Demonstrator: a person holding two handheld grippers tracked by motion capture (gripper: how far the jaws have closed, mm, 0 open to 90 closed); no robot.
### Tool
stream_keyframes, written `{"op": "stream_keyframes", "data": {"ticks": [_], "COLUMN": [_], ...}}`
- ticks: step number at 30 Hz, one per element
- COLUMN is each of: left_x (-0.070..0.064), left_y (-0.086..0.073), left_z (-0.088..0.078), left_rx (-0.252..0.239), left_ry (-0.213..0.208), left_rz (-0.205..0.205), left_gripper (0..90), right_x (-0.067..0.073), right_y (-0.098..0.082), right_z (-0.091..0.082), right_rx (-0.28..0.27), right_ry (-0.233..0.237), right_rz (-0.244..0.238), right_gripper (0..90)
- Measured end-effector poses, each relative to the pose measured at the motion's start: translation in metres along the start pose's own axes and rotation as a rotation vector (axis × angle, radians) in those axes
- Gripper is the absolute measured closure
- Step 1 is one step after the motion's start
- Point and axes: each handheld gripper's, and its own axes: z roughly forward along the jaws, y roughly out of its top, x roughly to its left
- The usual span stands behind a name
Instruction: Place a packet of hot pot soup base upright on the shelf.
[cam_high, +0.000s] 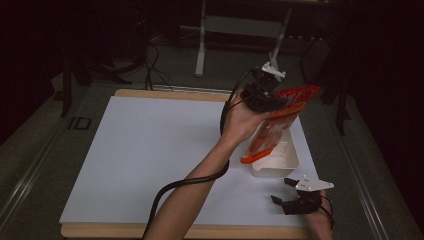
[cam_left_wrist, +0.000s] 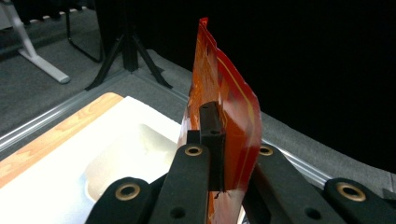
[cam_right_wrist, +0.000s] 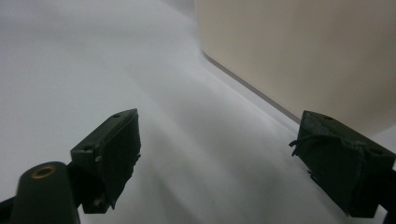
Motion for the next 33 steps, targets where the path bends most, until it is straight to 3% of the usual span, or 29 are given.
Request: {"op": "stream_keyframes", "data": {"ticks": [13, 21, 26, 33], "left_x": [-0.01, -0.012, -0.008, 0.007], "left_y": [0.003, -0.002, -0.016, -0.042], "left_z": [0.021, 0.033, 0.045, 0.062], "left_rx": [0.001, -0.027, -0.031, 0.016], "left_ry": [-0.013, -0.01, 0.01, 0.031], "left_rz": [0.002, 0.004, 0.018, -0.026], "left_gripper": [90.0, 90.0, 90.0, 90.0], "right_x": [0.0, 0.001, 0.001, 0.001], "right_y": [0.0, 0.0, 0.0, 0.0], "right_z": [0.0, -0.001, -0.001, 0.0], "right_rx": [-0.004, -0.004, -0.008, -0.006], "right_ry": [0.001, -0.001, 0.003, 0.003], "right_rz": [-0.003, -0.003, -0.004, -0.006], "right_gripper": [13.8, 13.7, 13.8, 13.8]}}
